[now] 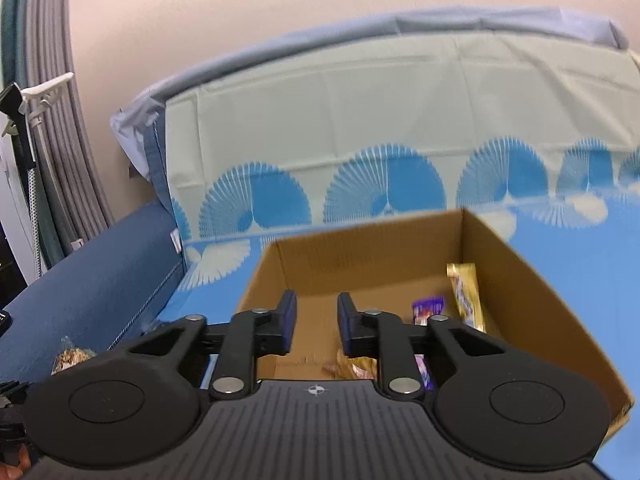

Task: Organize snacks
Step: 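Carry the red candy over the box and open the right tool while the left tool drops the granola pack, then move both open tools back to the purple tube snack and red packet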

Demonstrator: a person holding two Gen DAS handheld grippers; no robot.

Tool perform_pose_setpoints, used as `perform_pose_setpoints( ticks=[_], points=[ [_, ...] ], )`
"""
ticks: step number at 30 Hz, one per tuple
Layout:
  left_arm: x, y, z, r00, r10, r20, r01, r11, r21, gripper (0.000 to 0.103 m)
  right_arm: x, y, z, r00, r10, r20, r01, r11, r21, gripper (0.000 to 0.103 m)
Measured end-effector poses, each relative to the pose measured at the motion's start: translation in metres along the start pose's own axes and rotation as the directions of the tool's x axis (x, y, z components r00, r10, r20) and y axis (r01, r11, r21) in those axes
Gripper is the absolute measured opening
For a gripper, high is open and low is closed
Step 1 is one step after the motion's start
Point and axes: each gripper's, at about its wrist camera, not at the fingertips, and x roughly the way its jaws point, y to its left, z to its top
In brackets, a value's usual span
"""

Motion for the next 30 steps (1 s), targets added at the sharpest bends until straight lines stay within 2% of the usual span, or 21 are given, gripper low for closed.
perform_pose_setpoints(
  ticks=[2,4,6,9,11,13,15,17,20,22,23,25,30],
  points=[
    [-0.005,-0.002,0.001,1.0,-0.013,0.017,0.013,1.0,0.007,0.081,0.002,0.0,-0.003,1.0,-0.014,-0.018,0.013,1.0,-0.001,0.034],
    [-0.008,-0.01,0.008,0.999,-0.047,0.01,0.047,0.999,-0.006,0.081,0.001,0.001,-0.004,0.999,-0.047,-0.014,0.047,0.999,-0.006,0.063],
    [-0.013,-0.022,0.022,0.992,-0.124,0.017,0.125,0.987,-0.102,0.081,-0.003,0.001,-0.002,0.996,-0.09,0.012,0.09,0.996,-0.002,0.076],
    [-0.023,-0.069,0.05,0.97,-0.235,0.07,0.241,0.966,-0.098,0.081,-0.009,-0.001,0.002,0.986,-0.158,0.062,0.158,0.987,0.006,0.081],
    [-0.028,-0.106,0.069,0.938,-0.336,0.086,0.341,0.938,-0.061,0.087,-0.015,-0.004,0.005,0.968,-0.223,0.112,0.222,0.975,0.023,0.083],
    [-0.035,-0.137,0.081,0.903,-0.418,0.102,0.419,0.908,0.014,0.098,-0.024,-0.011,0.007,0.938,-0.303,0.165,0.297,0.953,0.064,0.09],
    [-0.044,-0.153,0.081,0.892,-0.426,0.149,0.419,0.905,0.08,0.101,-0.031,-0.019,0.007,0.916,-0.354,0.191,0.34,0.935,0.103,0.091],
    [-0.042,-0.151,0.072,0.888,-0.432,0.16,0.424,0.902,0.081,0.101,-0.034,-0.027,0.007,0.905,-0.379,0.193,0.359,0.924,0.131,0.091],
    [-0.031,-0.132,0.047,0.907,-0.389,0.163,0.394,0.919,0.005,0.094,-0.033,-0.034,0.004,0.905,-0.39,0.17,0.366,0.918,0.153,0.091],
    [-0.013,-0.111,0.034,0.929,-0.345,0.133,0.358,0.93,-0.084,0.075,-0.031,-0.034,0.001,0.909,-0.384,0.161,0.362,0.92,0.148,0.091],
    [-0.006,-0.101,0.028,0.938,-0.327,0.117,0.341,0.93,-0.135,0.071,-0.028,-0.032,0.0,0.914,-0.375,0.156,0.355,0.924,0.14,0.091],
    [0.013,-0.079,0.021,0.951,-0.298,0.085,0.309,0.922,-0.233,0.05,-0.023,-0.025,0.0,0.924,-0.353,0.147,0.338,0.933,0.121,0.091],
    [0.047,-0.035,0.027,0.975,-0.216,0.054,0.22,0.896,-0.387,0.047,-0.007,-0.001,-0.002,0.951,-0.285,0.117,0.279,0.958,0.064,0.091]
  ],
)
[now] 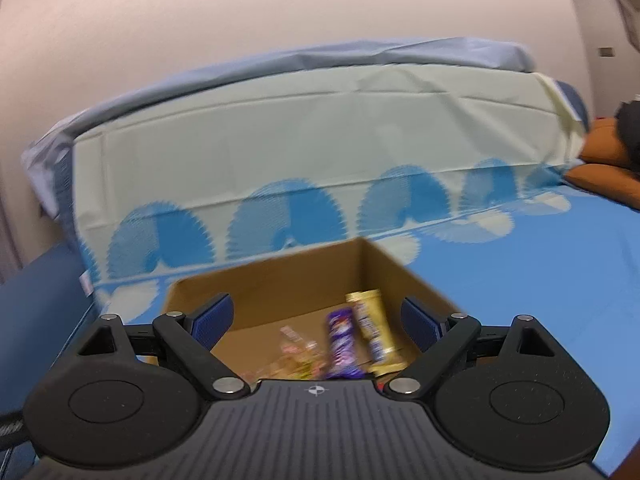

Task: Organize snacks
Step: 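Move both open tools back to the purple tube snack and red packet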

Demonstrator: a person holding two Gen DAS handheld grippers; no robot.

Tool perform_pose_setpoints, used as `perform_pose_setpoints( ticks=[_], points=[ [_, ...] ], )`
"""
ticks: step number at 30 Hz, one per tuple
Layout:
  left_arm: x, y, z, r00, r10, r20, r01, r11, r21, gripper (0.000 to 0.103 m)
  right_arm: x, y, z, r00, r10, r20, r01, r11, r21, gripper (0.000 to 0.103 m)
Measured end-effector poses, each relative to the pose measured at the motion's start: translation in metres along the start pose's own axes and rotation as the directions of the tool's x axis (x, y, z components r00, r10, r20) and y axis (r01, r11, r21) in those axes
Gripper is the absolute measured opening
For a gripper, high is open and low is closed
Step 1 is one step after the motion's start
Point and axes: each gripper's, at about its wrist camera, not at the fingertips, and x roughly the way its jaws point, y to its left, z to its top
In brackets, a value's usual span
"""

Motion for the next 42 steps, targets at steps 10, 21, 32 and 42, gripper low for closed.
perform_pose_setpoints(
  ticks=[10,21,32,42],
  points=[
    [0.081,0.058,0.061,0.942,0.334,-0.017,-0.328,0.91,-0.253,0.078,0.009,0.065,-0.008,0.993,0.118,-0.028,-0.12,0.989,-0.086,0.091],
    [0.157,0.065,0.077,0.831,0.545,-0.113,-0.556,0.808,-0.194,0.084,0.02,0.111,-0.011,0.977,0.214,-0.022,-0.215,0.96,-0.178,0.091],
    [0.136,0.059,0.057,0.846,0.518,-0.128,-0.505,0.855,0.12,0.014,0.023,0.132,-0.014,0.965,0.26,-0.03,-0.261,0.947,-0.188,0.091],
    [0.025,0.083,0.012,0.879,0.427,-0.211,-0.405,0.903,0.139,0.035,0.014,0.147,-0.021,0.952,0.302,-0.051,-0.305,0.92,-0.246,0.091]
  ],
)
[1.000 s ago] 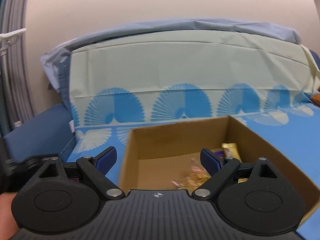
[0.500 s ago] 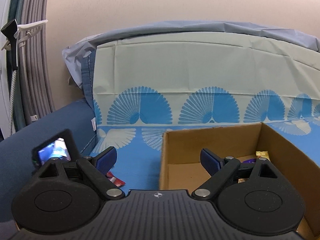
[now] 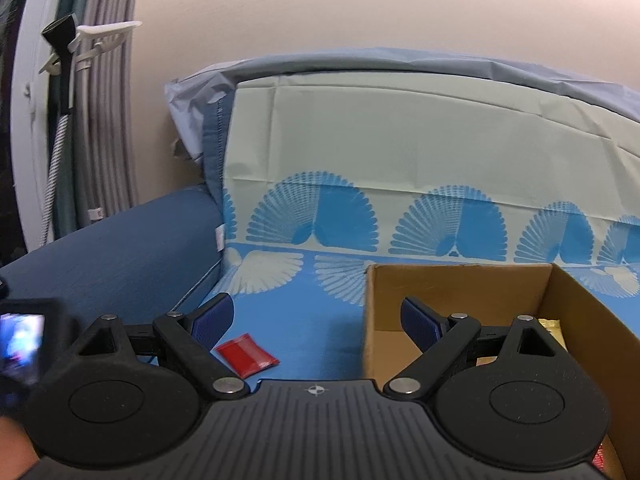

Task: Organize snacks
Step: 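Move both open tools back to the purple tube snack and red packet, then grasp the purple tube snack with the left tool while the right tool grasps the red packet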

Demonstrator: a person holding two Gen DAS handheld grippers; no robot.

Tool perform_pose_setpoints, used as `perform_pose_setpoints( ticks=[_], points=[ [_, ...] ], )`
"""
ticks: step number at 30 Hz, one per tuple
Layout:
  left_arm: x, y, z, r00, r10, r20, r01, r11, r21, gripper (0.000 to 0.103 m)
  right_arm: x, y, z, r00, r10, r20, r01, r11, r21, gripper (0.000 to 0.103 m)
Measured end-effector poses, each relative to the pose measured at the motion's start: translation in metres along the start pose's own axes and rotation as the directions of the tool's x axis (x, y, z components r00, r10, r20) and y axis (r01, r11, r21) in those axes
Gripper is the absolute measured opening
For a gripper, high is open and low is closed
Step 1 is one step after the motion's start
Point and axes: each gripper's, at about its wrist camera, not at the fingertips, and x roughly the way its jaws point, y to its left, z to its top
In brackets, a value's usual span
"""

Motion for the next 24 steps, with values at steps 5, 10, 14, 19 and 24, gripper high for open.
perform_pose_setpoints(
  ticks=[5,10,14,19,24],
  points=[
    [0.004,-0.013,-0.005,0.997,0.007,0.075,-0.011,0.999,0.044,0.046,-0.007,0.011,-0.002,0.999,0.037,-0.015,-0.037,0.999,-0.031,0.091],
    [0.013,-0.032,-0.011,0.995,0.058,0.085,-0.07,0.987,0.143,0.03,-0.013,0.014,-0.005,0.995,0.088,-0.041,-0.09,0.995,-0.041,0.091],
    [0.014,-0.022,-0.008,0.994,0.057,0.093,-0.064,0.995,0.076,0.017,-0.007,0.012,-0.003,0.987,0.134,-0.087,-0.136,0.991,-0.017,0.091],
    [0.011,0.0,-0.001,0.994,0.026,0.102,-0.021,0.998,-0.054,0.017,0.028,0.017,0.02,0.972,0.165,-0.167,-0.163,0.986,0.029,0.091],
    [0.015,0.002,-0.004,0.996,-0.008,0.083,0.013,0.998,-0.058,0.017,0.106,0.048,0.038,0.932,0.202,-0.301,-0.203,0.979,0.029,0.091]
  ],
)
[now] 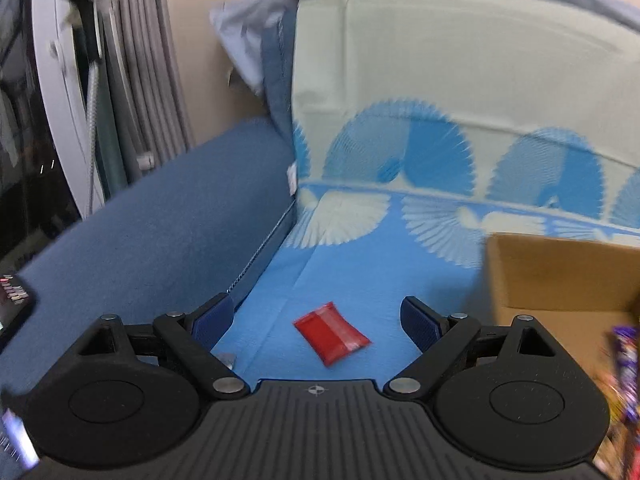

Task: Organize snacks
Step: 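Grasp the purple tube snack with the left tool while the right tool grasps the red packet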

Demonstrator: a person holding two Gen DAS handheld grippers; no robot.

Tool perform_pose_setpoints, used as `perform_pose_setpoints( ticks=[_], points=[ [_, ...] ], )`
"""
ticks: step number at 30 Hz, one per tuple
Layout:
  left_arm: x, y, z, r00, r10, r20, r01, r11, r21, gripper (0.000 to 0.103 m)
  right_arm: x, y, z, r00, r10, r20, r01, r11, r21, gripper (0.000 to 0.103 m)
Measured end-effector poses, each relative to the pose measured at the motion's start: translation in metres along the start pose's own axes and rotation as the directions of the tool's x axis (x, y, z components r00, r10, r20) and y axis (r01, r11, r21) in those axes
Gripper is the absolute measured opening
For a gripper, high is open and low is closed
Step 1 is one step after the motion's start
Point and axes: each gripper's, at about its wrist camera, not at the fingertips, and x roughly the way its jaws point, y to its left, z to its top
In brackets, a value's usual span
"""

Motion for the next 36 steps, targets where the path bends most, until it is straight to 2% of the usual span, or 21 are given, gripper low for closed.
perform_pose_setpoints(
  ticks=[4,9,13,15,17,20,21,23,25,29,36],
  points=[
    [0.003,0.003,-0.003,1.0,-0.007,0.0,0.007,1.0,-0.01,0.02,0.068,0.011,0.004,0.992,-0.022,-0.125,0.016,0.999,-0.049,0.091],
    [0.005,0.007,-0.002,1.0,-0.017,-0.001,0.017,1.0,-0.026,0.024,0.14,0.013,-0.016,0.964,-0.102,-0.244,0.066,0.986,-0.15,0.091],
    [0.007,0.003,-0.003,1.0,-0.012,0.005,0.012,1.0,-0.007,0.026,0.174,0.009,-0.026,0.943,-0.14,-0.301,0.082,0.977,-0.199,0.091],
    [0.008,0.003,-0.002,1.0,-0.012,0.006,0.012,1.0,-0.007,0.026,0.179,0.005,-0.031,0.943,-0.127,-0.308,0.074,0.981,-0.178,0.091],
    [0.008,0.003,-0.003,1.0,-0.015,0.007,0.015,1.0,-0.009,0.026,0.178,0.0,-0.031,0.948,-0.086,-0.308,0.05,0.991,-0.124,0.085],
    [0.007,0.005,-0.003,1.0,-0.019,0.006,0.019,1.0,-0.011,0.026,0.168,0.001,-0.035,0.959,-0.061,-0.278,0.029,0.992,-0.119,0.067],
    [0.007,0.005,-0.003,1.0,-0.02,0.006,0.02,1.0,-0.013,0.026,0.164,0.002,-0.034,0.96,-0.052,-0.275,0.022,0.993,-0.112,0.053],
    [0.006,0.006,-0.004,1.0,-0.022,0.005,0.022,1.0,-0.015,0.026,0.157,0.003,-0.032,0.96,-0.041,-0.277,0.015,0.995,-0.096,0.046],
    [0.005,0.006,-0.003,1.0,-0.021,0.004,0.021,1.0,-0.012,0.026,0.15,0.003,-0.028,0.958,-0.027,-0.287,0.004,0.997,-0.078,0.042],
    [0.004,0.004,-0.004,1.0,-0.014,0.005,0.014,1.0,0.003,0.026,0.123,0.003,-0.023,0.961,-0.042,-0.272,0.022,0.997,-0.078,0.042],
    [0.0,-0.005,-0.004,0.999,-0.035,0.006,0.035,0.998,0.055,0.019,0.019,0.001,-0.016,0.986,-0.014,-0.166,0.001,0.997,-0.079,0.042]
  ],
)
